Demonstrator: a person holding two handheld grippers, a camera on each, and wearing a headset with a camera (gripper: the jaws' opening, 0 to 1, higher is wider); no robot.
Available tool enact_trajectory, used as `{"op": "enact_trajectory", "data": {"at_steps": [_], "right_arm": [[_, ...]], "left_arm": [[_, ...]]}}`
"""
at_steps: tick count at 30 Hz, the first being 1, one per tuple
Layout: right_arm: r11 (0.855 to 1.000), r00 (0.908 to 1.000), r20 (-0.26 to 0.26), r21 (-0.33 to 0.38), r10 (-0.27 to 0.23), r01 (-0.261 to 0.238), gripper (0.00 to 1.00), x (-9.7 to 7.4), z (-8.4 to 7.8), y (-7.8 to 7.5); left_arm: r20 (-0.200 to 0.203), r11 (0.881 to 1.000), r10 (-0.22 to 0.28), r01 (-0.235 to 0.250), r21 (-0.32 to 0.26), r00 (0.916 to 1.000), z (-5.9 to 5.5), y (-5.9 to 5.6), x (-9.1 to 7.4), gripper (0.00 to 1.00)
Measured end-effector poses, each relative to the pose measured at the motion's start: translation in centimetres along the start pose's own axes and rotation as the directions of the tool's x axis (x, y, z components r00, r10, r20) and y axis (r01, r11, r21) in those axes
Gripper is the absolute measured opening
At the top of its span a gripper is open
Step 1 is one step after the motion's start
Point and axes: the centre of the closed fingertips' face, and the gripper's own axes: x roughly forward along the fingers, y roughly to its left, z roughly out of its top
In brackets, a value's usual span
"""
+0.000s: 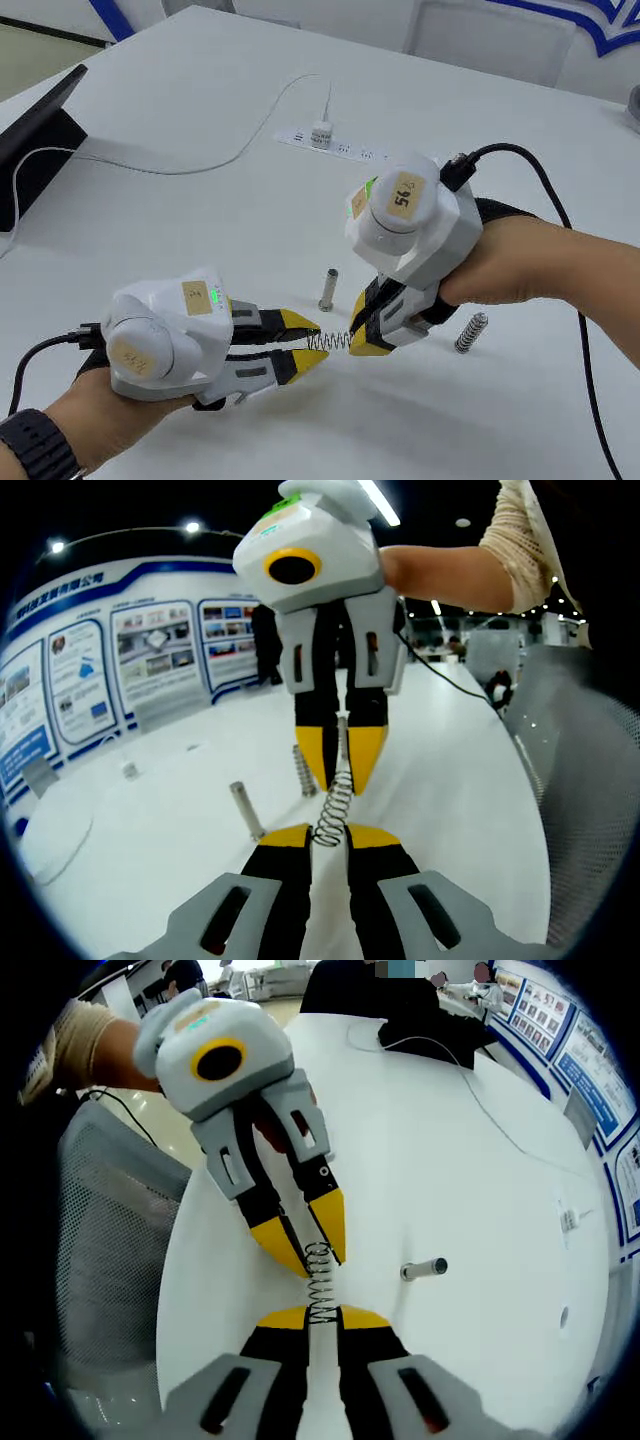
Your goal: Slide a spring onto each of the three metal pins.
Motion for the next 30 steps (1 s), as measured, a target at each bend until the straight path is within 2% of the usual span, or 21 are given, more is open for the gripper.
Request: {"op": "enact_trajectory", "data": {"at_steps": [16, 30], "right_arm": [[0.997, 0.9998, -0.008, -0.078, -0.021, 0.02, 0.11, -2.1, 2.0, 0.6], [0.991, 0.9991, 0.006, -0.124, -0.041, 0.042, 0.11, -2.5, 3.7, 0.7]], "left_arm": [[-0.002, 1.0, -0.014, 0.014, 0.001, 0.9999, 0.4, -0.4, 0.2, 0.11], [0.011, 1.0, -0.009, 0.009, -0.01, 0.9999, 0.7, -0.4, 0.3, 0.11]]}}
